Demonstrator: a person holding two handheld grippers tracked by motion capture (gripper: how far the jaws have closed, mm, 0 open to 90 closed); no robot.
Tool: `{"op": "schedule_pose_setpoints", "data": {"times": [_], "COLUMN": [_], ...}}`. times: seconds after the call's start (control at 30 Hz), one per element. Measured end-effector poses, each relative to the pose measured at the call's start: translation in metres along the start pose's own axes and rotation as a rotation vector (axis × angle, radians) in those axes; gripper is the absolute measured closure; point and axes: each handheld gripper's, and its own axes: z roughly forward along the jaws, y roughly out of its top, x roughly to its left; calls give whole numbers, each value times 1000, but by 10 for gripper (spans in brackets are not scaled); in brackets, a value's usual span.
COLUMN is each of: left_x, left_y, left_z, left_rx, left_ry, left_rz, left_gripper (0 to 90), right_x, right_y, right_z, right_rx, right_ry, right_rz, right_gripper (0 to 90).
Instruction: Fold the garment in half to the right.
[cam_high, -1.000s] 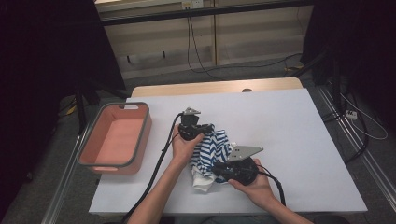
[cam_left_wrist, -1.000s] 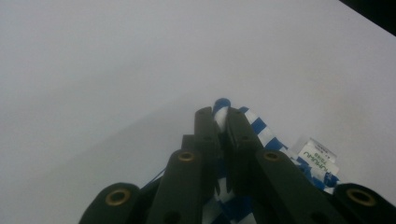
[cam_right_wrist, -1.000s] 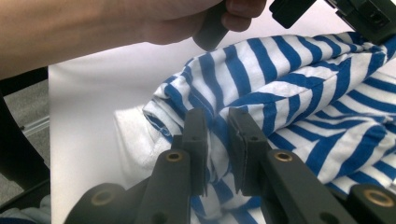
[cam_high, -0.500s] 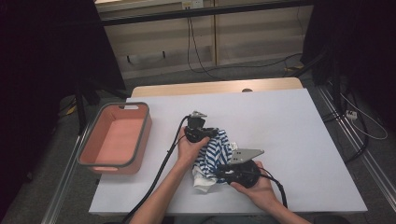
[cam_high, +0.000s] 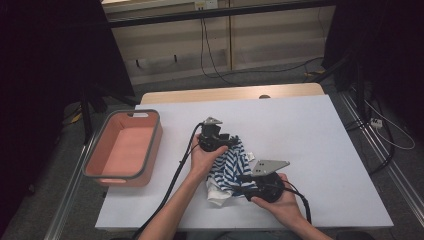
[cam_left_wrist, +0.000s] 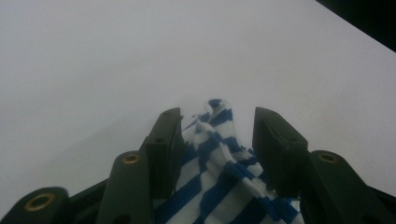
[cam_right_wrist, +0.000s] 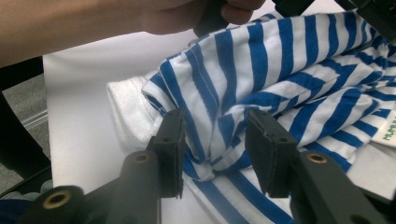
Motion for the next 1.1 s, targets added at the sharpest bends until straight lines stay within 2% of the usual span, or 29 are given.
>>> {"op": "schedule_pose_setpoints", "data": {"times": [0.2,0.27,0.33,0.4,0.53,0.57,0.63,0.67,0.7,0.87,1.1], "left_x": [0,1,0,1,8,10,12,13,13,18,17], "left_y": [2,1,0,0,-3,-4,-10,-13,-17,-31,-44], "left_z": [-10,-16,-25,-33,-47,-50,-55,-58,-60,-72,-89], "left_rx": [-27,-37,-74,-80,-60,-42,-44,-32,-34,-11,-21], "left_ry": [23,47,81,89,104,103,97,103,111,140,127], "left_rz": [6,18,35,42,50,56,71,90,88,120,104], "left_gripper": [340,281,256,216,133,115,103,102,96,72,69], "right_x": [-5,-8,-10,-11,-12,-12,-11,-10,-8,-7,-1], "right_y": [4,6,8,9,15,17,21,21,21,30,52], "right_z": [-7,-10,-12,-13,-9,-8,-2,-1,0,4,13], "right_rx": [-30,-44,-52,-52,-51,-45,-10,-10,-17,-16,-32], "right_ry": [-20,-29,-30,-20,-21,-18,13,3,-14,-11,-6], "right_rz": [5,13,22,30,24,17,13,4,-4,-16,-58], "right_gripper": [553,561,595,618,614,599,561,557,544,512,459]}}
